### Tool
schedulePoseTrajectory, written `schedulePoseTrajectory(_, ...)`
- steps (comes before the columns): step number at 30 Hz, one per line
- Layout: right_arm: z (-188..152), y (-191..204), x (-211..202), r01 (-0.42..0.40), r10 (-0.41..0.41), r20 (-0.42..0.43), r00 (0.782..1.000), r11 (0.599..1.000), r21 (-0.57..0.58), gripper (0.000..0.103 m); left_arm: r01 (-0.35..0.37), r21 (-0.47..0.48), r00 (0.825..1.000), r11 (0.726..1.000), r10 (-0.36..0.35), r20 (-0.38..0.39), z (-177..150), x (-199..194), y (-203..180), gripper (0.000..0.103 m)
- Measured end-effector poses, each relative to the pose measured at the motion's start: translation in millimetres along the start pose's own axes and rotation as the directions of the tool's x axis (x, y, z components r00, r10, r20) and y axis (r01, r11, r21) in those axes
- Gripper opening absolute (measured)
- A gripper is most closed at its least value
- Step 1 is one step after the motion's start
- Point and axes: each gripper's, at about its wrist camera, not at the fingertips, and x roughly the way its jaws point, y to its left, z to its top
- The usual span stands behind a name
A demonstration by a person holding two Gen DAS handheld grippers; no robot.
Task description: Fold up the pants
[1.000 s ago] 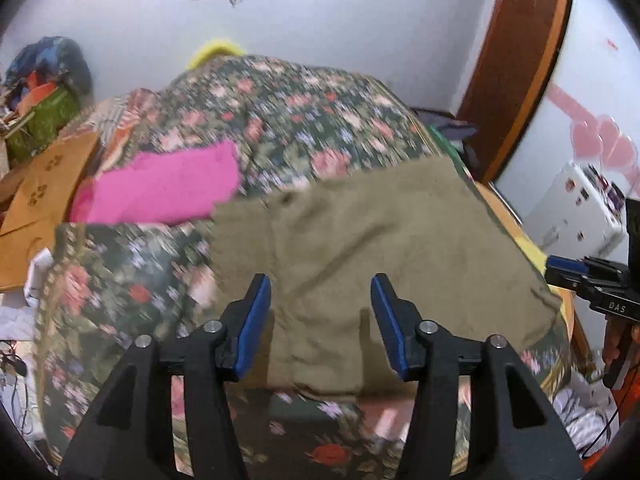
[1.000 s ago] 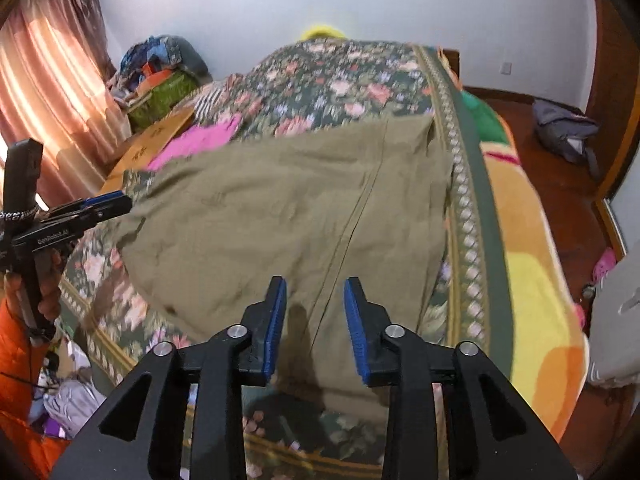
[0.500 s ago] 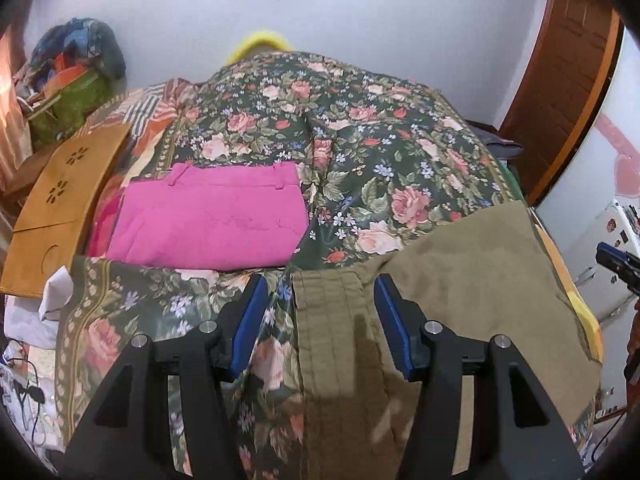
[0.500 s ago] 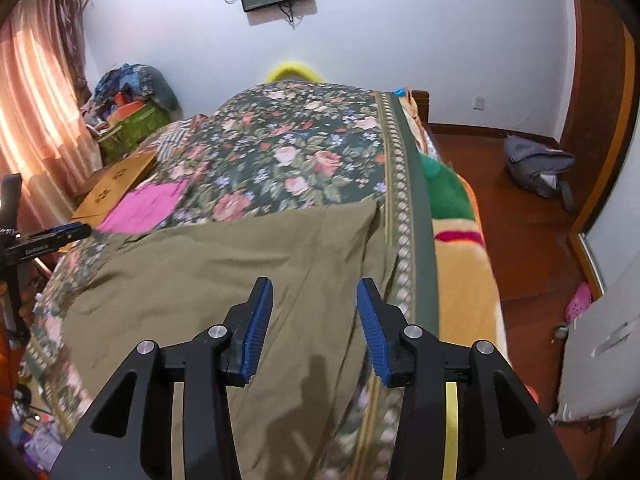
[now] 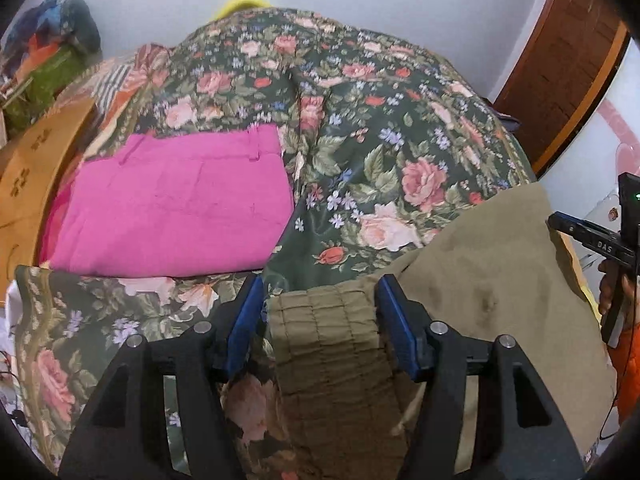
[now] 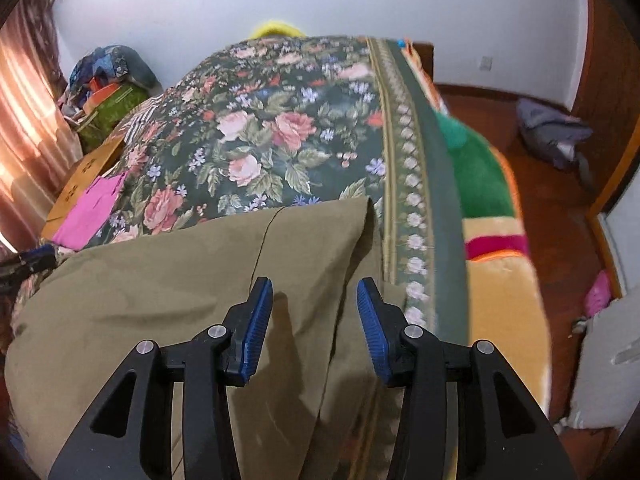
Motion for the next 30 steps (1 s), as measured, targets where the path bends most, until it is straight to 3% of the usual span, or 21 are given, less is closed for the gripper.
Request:
schedulePoseTrajectory(3, 3, -1, 15, -0.016, 0.016, -0.029, 0.999, 1.000, -0.002, 0.040, 0.008, -0.030, 1.000, 1.000, -0.008, -0.005, 0, 7, 6, 0.061)
schedulePoseTrajectory(5, 4, 0, 20, -0.030, 0.030, -0.018, 0.999, 1.000, -0.005, 0.033, 0.003, -0.041, 1.000, 0.999, -0.003, 0.002, 0, 8, 7, 0.062)
schedulePoseTrajectory(7, 5, 1, 21, -0.023, 0.023, 0.001, 1.000, 0.999, -0.024, 0.019, -0.006, -0.049, 1.000, 0.999, 0.007, 0.004, -1, 9, 8, 0.065)
schedulePoseTrajectory(9, 4, 4, 18, -0.019, 0.020, 0.015, 1.000, 0.999, -0.048, 0.015, -0.016, -0.057, 1.000, 0.998, 0.017, 0.006, -3, 10, 8, 0.067)
schedulePoseTrajectory(13, 4, 16, 14, 0.076, -0.067, 0.071, 0.995, 0.989, -0.130, 0.008, -0.031, -0.090, 0.999, 0.995, 0.031, 0.007, -4, 11, 12, 0.070)
schedulePoseTrajectory(16, 8, 19, 14, 0.153, -0.139, 0.097, 0.986, 0.975, -0.160, 0.008, -0.039, -0.114, 0.999, 0.993, 0.039, 0.000, -4, 13, 15, 0.072)
schedulePoseTrajectory(22, 13, 8, 10, 0.207, -0.196, 0.090, 0.976, 0.970, -0.130, 0.010, -0.076, -0.083, 0.997, 0.994, 0.077, 0.011, -4, 5, 8, 0.072)
schedulePoseTrajectory(26, 11, 6, 1, 0.332, -0.320, 0.100, 0.942, 0.932, -0.147, 0.010, -0.166, -0.048, 0.984, 0.985, 0.169, 0.050, -1, -14, 2, 0.072)
schedulePoseTrajectory(28, 12, 2, -8, 0.334, -0.322, 0.102, 0.941, 0.933, -0.134, 0.010, -0.175, -0.040, 0.981, 0.984, 0.177, 0.077, -1, -27, 2, 0.072)
schedulePoseTrajectory(30, 12, 1, -24, 0.261, -0.251, 0.102, 0.963, 0.960, -0.100, 0.010, -0.134, -0.037, 0.986, 0.990, 0.137, 0.095, -1, -43, 0, 0.072)
